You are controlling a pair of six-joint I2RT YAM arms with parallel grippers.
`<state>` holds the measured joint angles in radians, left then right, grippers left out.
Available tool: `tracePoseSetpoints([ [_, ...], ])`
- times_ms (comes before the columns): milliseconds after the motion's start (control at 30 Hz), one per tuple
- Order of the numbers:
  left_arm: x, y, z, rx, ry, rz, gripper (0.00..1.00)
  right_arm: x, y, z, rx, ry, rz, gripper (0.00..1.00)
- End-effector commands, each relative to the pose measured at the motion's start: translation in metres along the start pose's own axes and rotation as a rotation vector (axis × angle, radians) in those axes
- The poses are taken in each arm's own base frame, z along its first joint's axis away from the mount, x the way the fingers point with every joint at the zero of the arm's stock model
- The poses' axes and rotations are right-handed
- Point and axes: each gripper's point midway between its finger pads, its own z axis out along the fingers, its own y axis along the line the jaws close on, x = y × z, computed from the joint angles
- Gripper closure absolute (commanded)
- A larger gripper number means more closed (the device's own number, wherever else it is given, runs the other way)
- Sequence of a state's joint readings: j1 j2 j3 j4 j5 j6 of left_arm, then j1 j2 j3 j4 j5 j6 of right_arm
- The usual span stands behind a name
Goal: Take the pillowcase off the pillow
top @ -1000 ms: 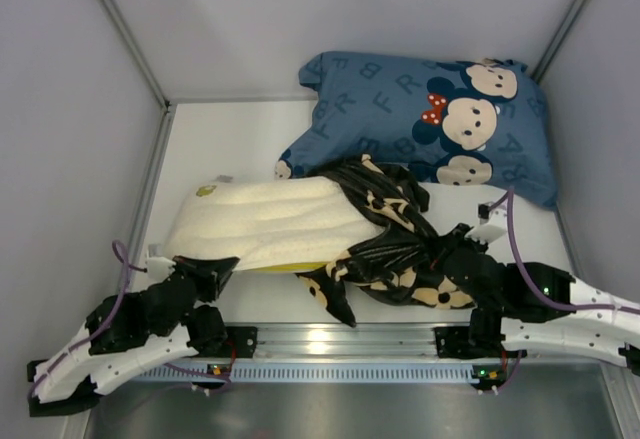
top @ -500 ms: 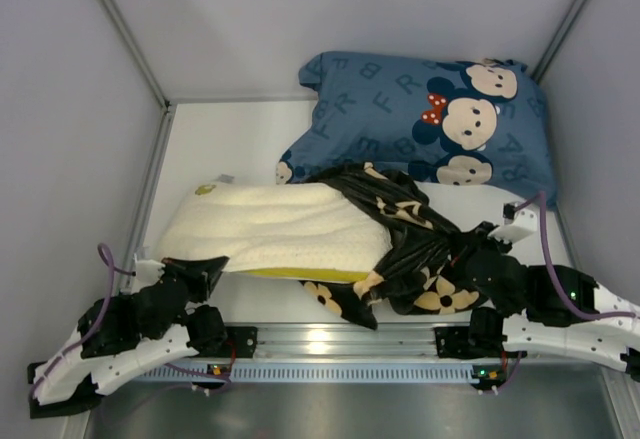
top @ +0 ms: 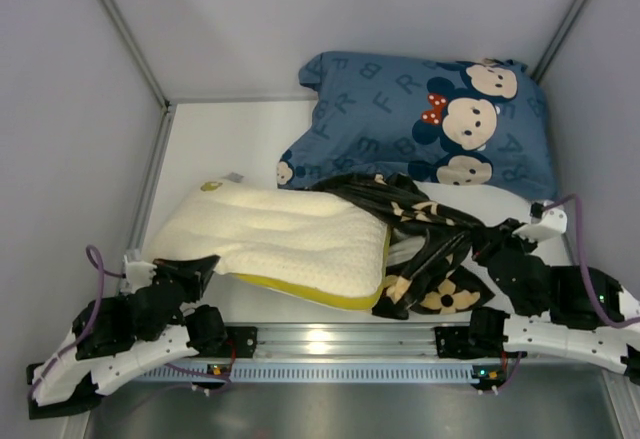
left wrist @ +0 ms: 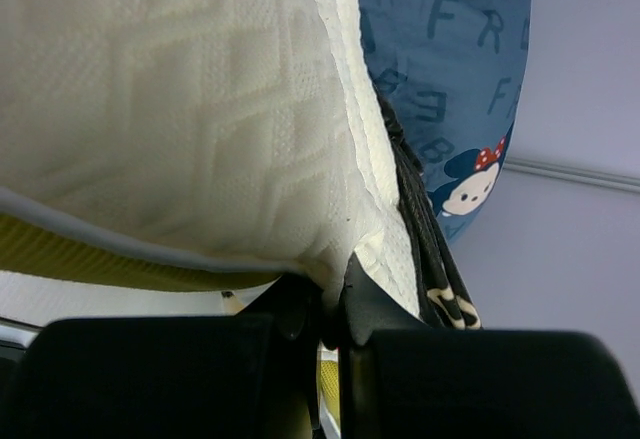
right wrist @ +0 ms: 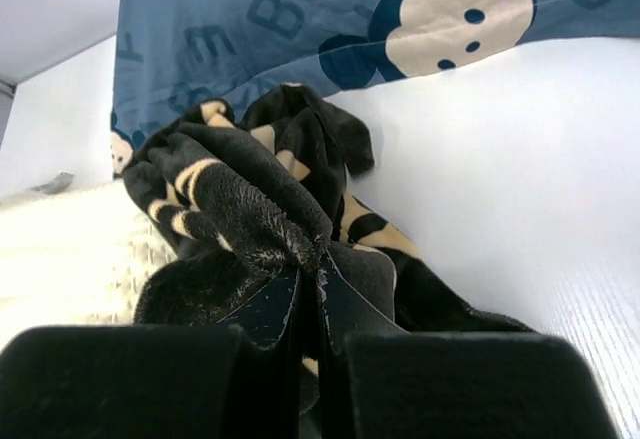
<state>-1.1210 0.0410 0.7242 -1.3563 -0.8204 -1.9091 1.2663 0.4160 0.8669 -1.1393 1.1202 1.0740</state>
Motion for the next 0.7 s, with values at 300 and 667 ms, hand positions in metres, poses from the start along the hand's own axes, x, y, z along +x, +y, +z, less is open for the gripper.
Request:
tracePoseSetpoints([
  [300, -0.036, -0.005, -0.010, 0.030, -0.117, -0.008, 1.00, -0.099, -0.036, -0.027, 0.065, -0.229, 0.098, 1.00],
  [667, -0.043, -0.012, -0.018, 0.053, -0.116, -0.004, 1.00, -0.167, -0.088, -0.058, 0.127, -0.379, 0.226, 1.00],
])
